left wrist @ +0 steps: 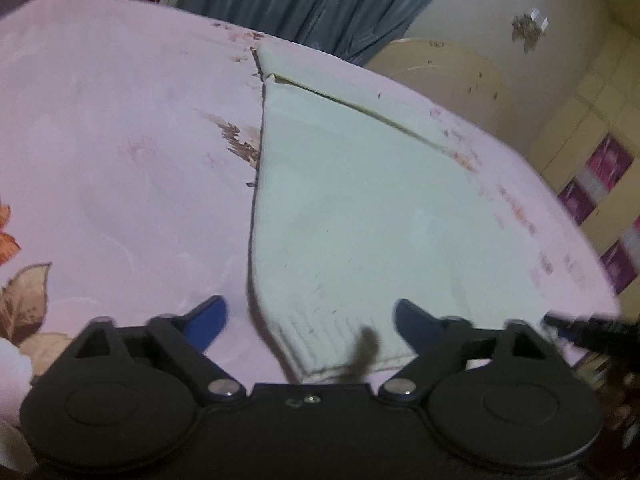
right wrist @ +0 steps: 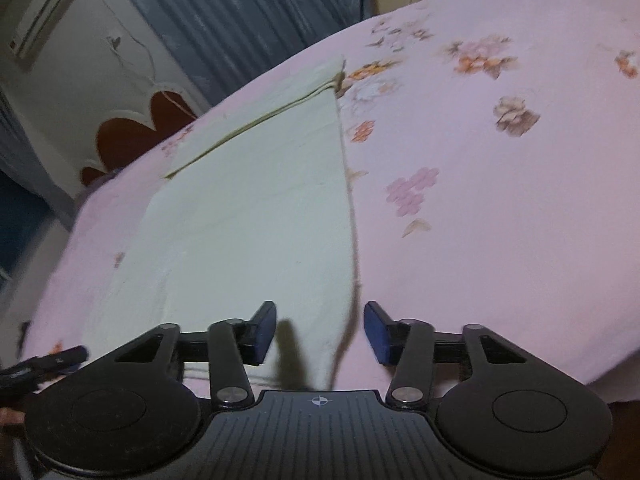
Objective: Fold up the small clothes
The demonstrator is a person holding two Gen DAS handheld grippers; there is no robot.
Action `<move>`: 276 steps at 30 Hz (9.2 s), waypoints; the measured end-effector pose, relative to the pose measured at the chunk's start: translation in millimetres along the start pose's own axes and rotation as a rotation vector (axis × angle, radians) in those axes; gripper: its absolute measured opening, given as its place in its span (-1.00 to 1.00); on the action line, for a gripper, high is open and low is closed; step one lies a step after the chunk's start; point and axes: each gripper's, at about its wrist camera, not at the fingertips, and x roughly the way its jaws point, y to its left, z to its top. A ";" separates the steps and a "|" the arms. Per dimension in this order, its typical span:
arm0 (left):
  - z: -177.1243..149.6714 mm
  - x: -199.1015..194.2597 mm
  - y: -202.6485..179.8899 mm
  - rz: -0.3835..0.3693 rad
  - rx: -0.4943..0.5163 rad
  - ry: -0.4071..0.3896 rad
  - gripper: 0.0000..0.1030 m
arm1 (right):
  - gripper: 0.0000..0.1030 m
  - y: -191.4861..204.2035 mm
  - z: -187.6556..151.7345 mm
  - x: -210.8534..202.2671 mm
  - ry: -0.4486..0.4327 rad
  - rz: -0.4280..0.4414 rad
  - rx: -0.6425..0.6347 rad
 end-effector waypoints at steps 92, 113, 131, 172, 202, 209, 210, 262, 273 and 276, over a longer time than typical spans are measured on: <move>307.6 254.6 29.7 -0.057 0.026 -0.127 -0.94 | -0.97 19.3 354.3 288.3 -0.207 -0.168 -0.342; 273.1 264.7 -73.7 -0.009 0.363 -0.076 0.33 | -0.22 83.5 305.6 328.0 -0.095 -0.109 -0.525; 252.0 238.9 -49.5 0.103 0.307 -0.178 0.35 | -0.22 19.5 313.7 277.9 -0.173 -0.259 -0.408; 161.1 215.6 -102.4 0.188 0.404 -0.048 0.35 | -0.22 92.6 213.0 290.9 0.017 -0.190 -0.591; 109.4 172.1 -111.8 0.168 0.339 -0.056 0.34 | -0.80 122.3 140.1 247.1 0.029 -0.093 -0.599; 107.3 155.1 -88.8 0.206 0.317 -0.071 0.33 | -0.80 82.4 151.3 226.8 0.004 -0.209 -0.560; 107.1 152.6 -86.0 0.213 0.314 -0.073 0.34 | -0.80 73.7 153.2 221.1 -0.001 -0.225 -0.550; 75.1 114.7 -23.4 -0.013 -0.406 -0.249 0.30 | -0.40 55.9 158.0 155.9 -0.111 -0.101 -0.324; 101.4 149.5 -9.0 0.017 -0.529 -0.367 -0.10 | -0.96 113.5 207.9 251.7 -0.078 -0.029 -0.356; 104.0 155.5 3.6 0.005 -0.607 -0.376 -0.45 | -0.96 127.0 218.0 275.5 -0.072 -0.023 -0.366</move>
